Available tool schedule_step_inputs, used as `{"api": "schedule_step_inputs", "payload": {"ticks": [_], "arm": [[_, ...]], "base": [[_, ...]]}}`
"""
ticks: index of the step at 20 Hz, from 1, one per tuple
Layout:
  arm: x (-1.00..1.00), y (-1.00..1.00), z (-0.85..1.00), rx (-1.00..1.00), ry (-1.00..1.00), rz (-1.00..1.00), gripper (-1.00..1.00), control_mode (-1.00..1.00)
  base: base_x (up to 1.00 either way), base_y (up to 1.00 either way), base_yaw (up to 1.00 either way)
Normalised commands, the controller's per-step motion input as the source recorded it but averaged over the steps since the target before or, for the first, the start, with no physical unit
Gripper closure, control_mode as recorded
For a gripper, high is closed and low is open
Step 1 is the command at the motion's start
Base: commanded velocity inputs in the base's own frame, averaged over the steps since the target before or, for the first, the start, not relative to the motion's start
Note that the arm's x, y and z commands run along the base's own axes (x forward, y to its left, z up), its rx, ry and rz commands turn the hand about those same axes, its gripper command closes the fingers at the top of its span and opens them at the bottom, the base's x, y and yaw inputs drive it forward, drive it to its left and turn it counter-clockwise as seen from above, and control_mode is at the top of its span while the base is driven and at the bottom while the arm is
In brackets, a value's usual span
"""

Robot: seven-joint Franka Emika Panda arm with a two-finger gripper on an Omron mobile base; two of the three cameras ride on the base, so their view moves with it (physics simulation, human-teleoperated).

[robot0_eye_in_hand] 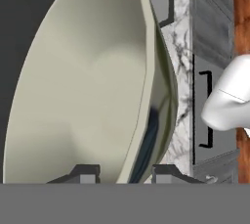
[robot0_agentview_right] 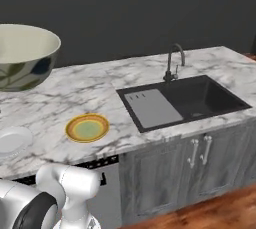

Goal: Move the bowls from the cabinet to the plates on the dining table.

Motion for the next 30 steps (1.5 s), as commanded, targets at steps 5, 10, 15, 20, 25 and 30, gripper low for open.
{"api": "schedule_step_inputs", "payload": {"ticks": [5,10,15,20,25,30], "arm": [[0.0,0.0,0.0,0.0,0.0,0.0,1.0,1.0],[0.0,0.0,0.0,0.0,0.0,0.0,1.0,1.0],[0.0,0.0,0.0,0.0,0.0,0.0,1.0,1.0],[0.0,0.0,0.0,0.0,0.0,0.0,1.0,1.0],[0.0,0.0,0.0,0.0,0.0,0.0,1.0,1.0],[0.0,0.0,0.0,0.0,0.0,0.0,1.0,1.0]], "base": [[0.0,-0.01,0.5],[0.22,-0.33,0.22],[0.59,-0.23,0.02],[0.31,0.13,0.17],[0.07,0.06,0.46],[0.0,0.0,0.5]]}}
